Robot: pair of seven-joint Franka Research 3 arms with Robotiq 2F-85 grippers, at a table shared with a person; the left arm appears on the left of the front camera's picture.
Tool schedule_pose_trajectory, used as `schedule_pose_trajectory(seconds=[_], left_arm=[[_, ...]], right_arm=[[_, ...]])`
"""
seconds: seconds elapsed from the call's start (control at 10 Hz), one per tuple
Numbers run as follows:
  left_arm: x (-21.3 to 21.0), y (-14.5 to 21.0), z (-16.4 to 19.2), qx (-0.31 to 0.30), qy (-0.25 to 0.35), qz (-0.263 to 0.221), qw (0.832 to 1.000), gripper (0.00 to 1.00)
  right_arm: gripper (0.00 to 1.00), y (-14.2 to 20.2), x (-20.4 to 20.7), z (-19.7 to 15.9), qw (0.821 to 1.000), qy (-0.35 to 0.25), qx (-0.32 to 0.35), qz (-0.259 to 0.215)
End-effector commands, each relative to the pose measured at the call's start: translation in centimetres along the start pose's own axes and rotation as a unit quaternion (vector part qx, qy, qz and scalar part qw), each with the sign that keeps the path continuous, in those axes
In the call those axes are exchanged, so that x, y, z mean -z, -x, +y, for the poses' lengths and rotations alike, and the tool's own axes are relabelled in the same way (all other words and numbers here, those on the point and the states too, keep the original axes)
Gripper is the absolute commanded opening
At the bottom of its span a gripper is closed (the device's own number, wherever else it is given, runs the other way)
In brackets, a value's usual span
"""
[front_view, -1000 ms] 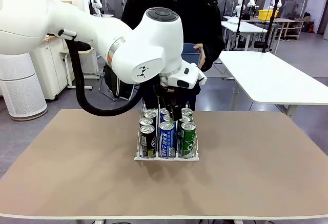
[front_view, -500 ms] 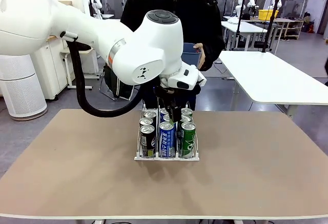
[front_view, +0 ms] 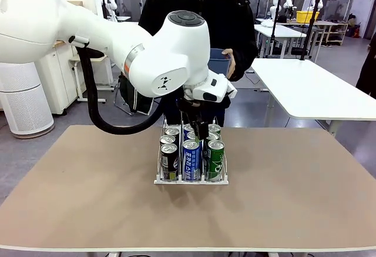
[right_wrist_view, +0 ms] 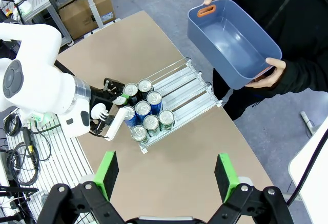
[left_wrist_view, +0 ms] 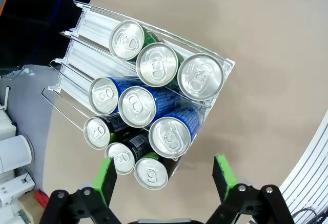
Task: Fill the beverage cans into the dispenser.
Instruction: Place the picked Ionic drink in the line of the Automatic Can Dispenser with the same cans.
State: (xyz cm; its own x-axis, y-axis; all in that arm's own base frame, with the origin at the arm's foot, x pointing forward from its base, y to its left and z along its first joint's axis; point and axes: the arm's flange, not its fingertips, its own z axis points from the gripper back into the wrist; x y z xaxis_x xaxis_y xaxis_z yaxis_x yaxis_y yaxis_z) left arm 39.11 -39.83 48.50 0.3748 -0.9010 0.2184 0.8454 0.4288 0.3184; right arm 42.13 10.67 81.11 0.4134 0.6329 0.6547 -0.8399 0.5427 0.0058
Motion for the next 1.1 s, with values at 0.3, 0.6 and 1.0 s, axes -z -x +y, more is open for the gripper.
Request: schedule_pose_trajectory(seconds=[0.3, 0.6, 1.0], left_arm=[[-9.7, 6.3, 4.5, -0.005, 0.053, -0.082, 0.995, 1.00], [-17.0, 10.4, 10.2, 0.001, 0.069, -0.112, 0.991, 1.00], [-27.4, 13.7, 16.0, -0.029, 0.047, -0.183, 0.982, 1.00]], right_arm=[[1.00, 0.1, 0.0, 0.1, 1.000, 0.000, 0.000, 0.000], [1.00, 0.1, 0.0, 0.1, 1.000, 0.000, 0.000, 0.000], [1.00, 0.1, 0.0, 0.1, 1.000, 0.000, 0.000, 0.000]])
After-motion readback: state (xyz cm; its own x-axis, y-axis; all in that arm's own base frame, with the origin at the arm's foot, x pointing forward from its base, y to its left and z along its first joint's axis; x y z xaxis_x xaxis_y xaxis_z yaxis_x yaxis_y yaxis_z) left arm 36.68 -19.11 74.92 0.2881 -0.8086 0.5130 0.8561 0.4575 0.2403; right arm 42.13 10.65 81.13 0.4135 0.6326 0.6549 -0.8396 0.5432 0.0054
